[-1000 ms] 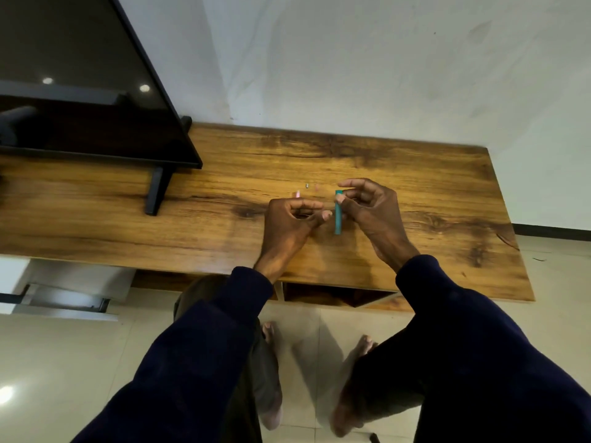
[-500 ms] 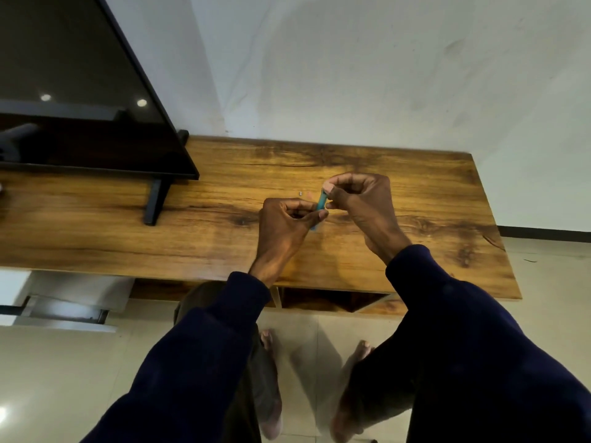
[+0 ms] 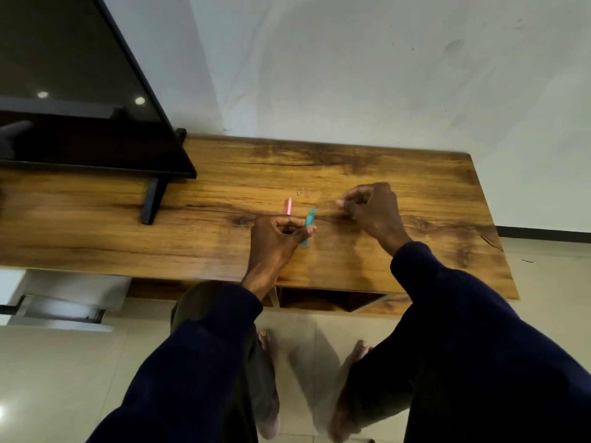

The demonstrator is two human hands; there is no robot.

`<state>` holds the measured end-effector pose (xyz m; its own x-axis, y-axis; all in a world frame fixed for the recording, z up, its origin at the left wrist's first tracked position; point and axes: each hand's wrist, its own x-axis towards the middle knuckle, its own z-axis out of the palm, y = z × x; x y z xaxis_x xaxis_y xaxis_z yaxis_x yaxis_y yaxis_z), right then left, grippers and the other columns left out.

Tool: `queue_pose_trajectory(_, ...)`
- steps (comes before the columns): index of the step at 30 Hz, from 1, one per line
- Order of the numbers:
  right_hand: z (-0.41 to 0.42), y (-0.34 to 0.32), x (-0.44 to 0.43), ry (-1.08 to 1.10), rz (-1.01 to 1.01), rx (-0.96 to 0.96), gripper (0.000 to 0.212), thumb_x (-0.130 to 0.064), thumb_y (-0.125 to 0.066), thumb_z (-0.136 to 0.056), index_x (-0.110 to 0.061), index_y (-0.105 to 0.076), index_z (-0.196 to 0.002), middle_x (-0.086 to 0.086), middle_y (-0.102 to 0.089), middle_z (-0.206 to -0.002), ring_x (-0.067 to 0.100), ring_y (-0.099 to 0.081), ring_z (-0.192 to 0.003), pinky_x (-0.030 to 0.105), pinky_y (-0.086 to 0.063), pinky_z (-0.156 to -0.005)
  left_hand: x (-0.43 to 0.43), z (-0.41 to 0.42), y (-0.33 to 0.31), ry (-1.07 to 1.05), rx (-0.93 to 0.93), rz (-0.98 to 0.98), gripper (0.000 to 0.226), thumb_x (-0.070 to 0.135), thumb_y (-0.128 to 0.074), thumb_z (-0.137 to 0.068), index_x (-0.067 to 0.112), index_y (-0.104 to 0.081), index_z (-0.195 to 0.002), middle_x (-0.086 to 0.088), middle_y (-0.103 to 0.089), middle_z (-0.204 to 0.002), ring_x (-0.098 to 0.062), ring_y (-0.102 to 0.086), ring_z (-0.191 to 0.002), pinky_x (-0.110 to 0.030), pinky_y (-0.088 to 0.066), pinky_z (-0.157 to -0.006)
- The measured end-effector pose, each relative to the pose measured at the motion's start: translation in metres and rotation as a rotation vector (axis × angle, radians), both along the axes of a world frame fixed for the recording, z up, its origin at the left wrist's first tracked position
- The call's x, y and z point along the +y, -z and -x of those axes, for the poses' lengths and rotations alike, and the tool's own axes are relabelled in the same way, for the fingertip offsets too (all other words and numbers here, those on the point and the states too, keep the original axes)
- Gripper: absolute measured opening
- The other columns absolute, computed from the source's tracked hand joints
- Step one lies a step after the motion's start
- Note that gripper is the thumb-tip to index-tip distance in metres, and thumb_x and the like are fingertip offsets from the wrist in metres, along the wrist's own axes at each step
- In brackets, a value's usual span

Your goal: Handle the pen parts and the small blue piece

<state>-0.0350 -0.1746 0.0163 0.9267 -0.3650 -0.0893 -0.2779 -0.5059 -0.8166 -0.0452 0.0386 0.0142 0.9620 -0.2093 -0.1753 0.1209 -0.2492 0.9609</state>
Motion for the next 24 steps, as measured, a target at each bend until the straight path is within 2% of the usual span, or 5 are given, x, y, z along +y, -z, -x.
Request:
queue_pose_trajectory(8, 0.005, 0.028, 0.019, 0.029, 0.121, -0.018, 0.004, -0.013, -0.082, -0.085, -0.012, -0.080, -0.088, -0.016, -0.063, -0.075, -0.005, -0.057, -0.068, -0.002, -0.041, -0.062, -0.001, -0.001, 0.001, -0.039, 0.050, 0.014, 0.020, 0.018, -0.083, -0.084, 0.019, -0.078, -0.104, 0.004, -0.079, -0.104, -0.008, -0.076, -0.098, -0.029, -0.063, -0.087)
queue_pose_trajectory(12, 0.009, 0.026, 0.019, 0.095, 0.023, -0.044, 0.021, -0.023, -0.071, -0.097, -0.009, -0.077, -0.111, -0.001, -0.073, -0.104, 0.003, -0.066, -0.086, 0.001, -0.046, -0.072, -0.001, 0.000, -0.004, -0.053, 0.037, 0.020, 0.019, 0.017, -0.080, -0.088, 0.024, -0.077, -0.105, 0.014, -0.076, -0.096, -0.002, -0.075, -0.092, -0.020, -0.061, -0.079)
queue_pose_trajectory(14, 0.013, 0.021, 0.019, 0.106, -0.174, -0.051, 0.026, -0.025, -0.061, -0.103, -0.008, -0.075, -0.117, 0.004, -0.076, -0.110, 0.016, -0.072, -0.098, 0.015, -0.056, -0.084, -0.001, -0.001, -0.009, -0.065, 0.005, 0.026, 0.025, 0.014, -0.078, -0.090, 0.015, -0.076, -0.115, 0.003, -0.078, -0.097, -0.010, -0.075, -0.090, -0.022, -0.061, -0.077)
queue_pose_trajectory(19, 0.015, -0.002, 0.030, 0.119, -1.253, 0.046, 0.067, -0.045, -0.034, -0.110, 0.015, -0.062, -0.123, 0.030, -0.071, -0.118, 0.036, -0.072, -0.112, 0.039, -0.059, -0.094, 0.003, -0.008, -0.029, 0.009, -0.205, -0.045, 0.024, 0.011, -0.074, -0.092, 0.022, -0.073, -0.113, -0.001, -0.073, -0.104, -0.011, -0.068, -0.097, -0.022, -0.055, -0.081)
queue_pose_trajectory(24, 0.007, -0.014, 0.042, 0.070, -1.561, 0.190, 0.082, -0.055, -0.026, -0.109, 0.021, -0.054, -0.124, 0.043, -0.064, -0.120, 0.048, -0.070, -0.109, 0.049, -0.062, -0.087, 0.003, -0.018, -0.054, 0.186, -0.482, -0.274, 0.022, 0.006, -0.070, -0.095, 0.009, -0.077, -0.115, -0.005, -0.063, -0.105, -0.013, -0.060, -0.098, -0.021, -0.053, -0.083)
